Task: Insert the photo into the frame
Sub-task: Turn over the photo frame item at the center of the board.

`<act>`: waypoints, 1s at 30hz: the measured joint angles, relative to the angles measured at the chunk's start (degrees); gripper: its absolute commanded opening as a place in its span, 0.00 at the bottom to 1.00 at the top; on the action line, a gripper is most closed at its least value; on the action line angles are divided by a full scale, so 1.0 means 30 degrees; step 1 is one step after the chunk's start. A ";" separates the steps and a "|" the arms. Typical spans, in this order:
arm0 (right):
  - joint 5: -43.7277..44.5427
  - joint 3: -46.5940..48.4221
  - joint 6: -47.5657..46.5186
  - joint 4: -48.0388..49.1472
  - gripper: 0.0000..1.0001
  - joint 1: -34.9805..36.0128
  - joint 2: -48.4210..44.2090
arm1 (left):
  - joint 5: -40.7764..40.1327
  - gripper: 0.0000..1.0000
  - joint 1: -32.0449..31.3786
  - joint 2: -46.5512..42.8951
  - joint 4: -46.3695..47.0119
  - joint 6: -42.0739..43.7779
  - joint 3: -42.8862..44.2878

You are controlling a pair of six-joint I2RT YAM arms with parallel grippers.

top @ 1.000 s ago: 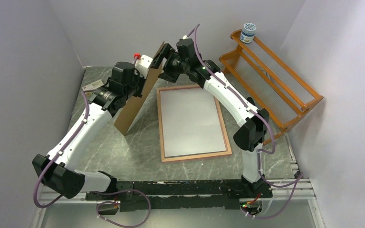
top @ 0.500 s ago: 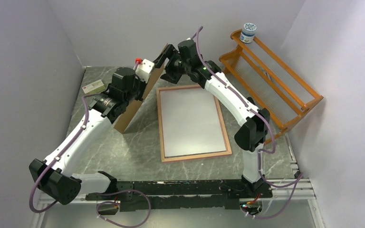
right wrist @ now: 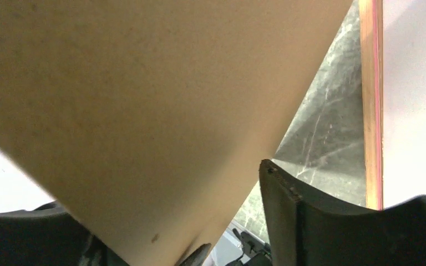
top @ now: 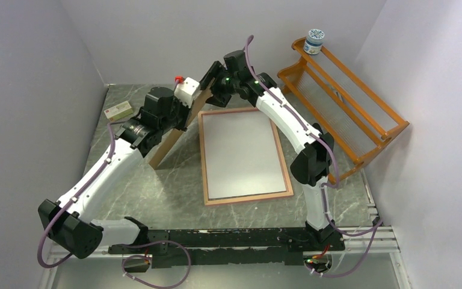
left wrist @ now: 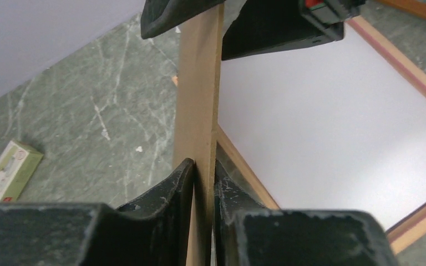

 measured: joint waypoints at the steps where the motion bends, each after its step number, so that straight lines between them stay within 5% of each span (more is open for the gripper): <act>1: -0.0036 0.0000 -0.0036 -0.0175 0.61 -0.0022 0.0073 | 0.0160 0.27 -0.0036 0.0000 0.0102 -0.0175 -0.0095; 14: -0.0350 -0.1020 -0.0459 -0.0736 0.02 -0.0444 -0.0102 | 0.2178 0.62 -0.0051 0.0007 -0.1151 -0.2368 0.0044; 23: -0.1122 -0.2718 -0.1151 -0.0124 0.00 -0.0918 -0.0605 | 0.4153 0.92 -0.0087 0.0095 -0.2426 -0.4255 0.2164; 30: -0.3781 -0.6215 -0.2331 0.3971 0.00 -0.1719 -0.2382 | 0.2783 0.94 0.1078 0.0095 -0.2907 -0.7242 0.3169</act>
